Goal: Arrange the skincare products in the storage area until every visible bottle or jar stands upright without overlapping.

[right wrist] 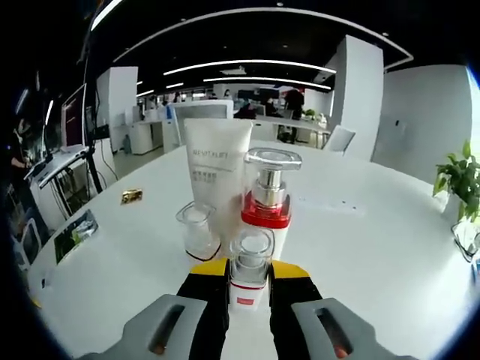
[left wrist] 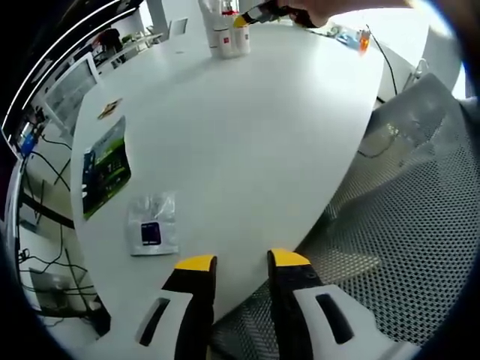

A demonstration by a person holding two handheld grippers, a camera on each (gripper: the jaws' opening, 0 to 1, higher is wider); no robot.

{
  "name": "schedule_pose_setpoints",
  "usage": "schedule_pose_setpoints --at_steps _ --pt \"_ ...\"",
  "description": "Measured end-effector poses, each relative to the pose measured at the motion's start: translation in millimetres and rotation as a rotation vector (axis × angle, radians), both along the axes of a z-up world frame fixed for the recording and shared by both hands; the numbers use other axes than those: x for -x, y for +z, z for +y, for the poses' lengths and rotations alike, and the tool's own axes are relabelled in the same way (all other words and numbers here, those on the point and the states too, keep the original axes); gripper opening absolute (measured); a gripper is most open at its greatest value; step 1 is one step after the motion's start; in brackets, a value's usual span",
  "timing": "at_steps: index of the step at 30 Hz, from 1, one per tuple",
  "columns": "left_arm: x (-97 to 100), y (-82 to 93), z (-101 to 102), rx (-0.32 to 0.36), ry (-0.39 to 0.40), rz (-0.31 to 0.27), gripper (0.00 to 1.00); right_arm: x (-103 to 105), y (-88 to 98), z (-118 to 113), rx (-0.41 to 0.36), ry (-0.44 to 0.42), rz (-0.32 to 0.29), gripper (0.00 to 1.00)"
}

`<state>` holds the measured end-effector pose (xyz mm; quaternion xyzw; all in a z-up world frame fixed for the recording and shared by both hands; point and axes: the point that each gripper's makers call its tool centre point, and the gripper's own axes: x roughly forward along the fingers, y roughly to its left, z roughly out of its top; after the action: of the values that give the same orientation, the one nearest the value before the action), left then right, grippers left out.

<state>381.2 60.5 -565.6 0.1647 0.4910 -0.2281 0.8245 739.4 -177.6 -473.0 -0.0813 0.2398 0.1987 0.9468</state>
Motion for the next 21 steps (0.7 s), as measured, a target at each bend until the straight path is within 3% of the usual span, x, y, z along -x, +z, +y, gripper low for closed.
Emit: schedule_pose_setpoints --at_steps 12,21 --pt "0.2 -0.3 -0.2 0.002 -0.001 0.001 0.24 -1.3 0.4 -0.3 -0.008 -0.005 -0.017 0.14" --pt "0.6 -0.4 0.2 -0.002 -0.003 0.002 0.22 0.9 0.4 3.3 0.039 0.017 -0.01 0.14"
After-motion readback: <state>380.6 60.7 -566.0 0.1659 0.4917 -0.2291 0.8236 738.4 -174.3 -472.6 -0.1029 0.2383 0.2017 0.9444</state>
